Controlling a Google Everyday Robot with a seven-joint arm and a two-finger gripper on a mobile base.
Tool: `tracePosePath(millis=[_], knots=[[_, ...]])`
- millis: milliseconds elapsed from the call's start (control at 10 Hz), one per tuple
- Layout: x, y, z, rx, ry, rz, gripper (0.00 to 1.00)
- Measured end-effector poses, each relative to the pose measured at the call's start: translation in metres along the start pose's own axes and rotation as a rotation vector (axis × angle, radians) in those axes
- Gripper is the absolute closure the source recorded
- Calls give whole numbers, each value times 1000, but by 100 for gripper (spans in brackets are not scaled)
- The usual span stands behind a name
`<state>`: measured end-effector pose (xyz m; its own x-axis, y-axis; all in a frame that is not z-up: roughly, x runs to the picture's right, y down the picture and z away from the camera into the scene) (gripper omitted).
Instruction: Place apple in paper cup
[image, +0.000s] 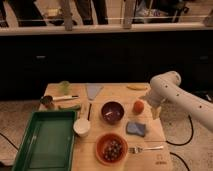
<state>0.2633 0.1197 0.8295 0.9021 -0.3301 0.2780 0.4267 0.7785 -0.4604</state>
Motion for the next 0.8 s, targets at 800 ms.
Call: tracePosePath(millis=[800], knots=[[10, -6, 27, -4, -45, -23, 20]])
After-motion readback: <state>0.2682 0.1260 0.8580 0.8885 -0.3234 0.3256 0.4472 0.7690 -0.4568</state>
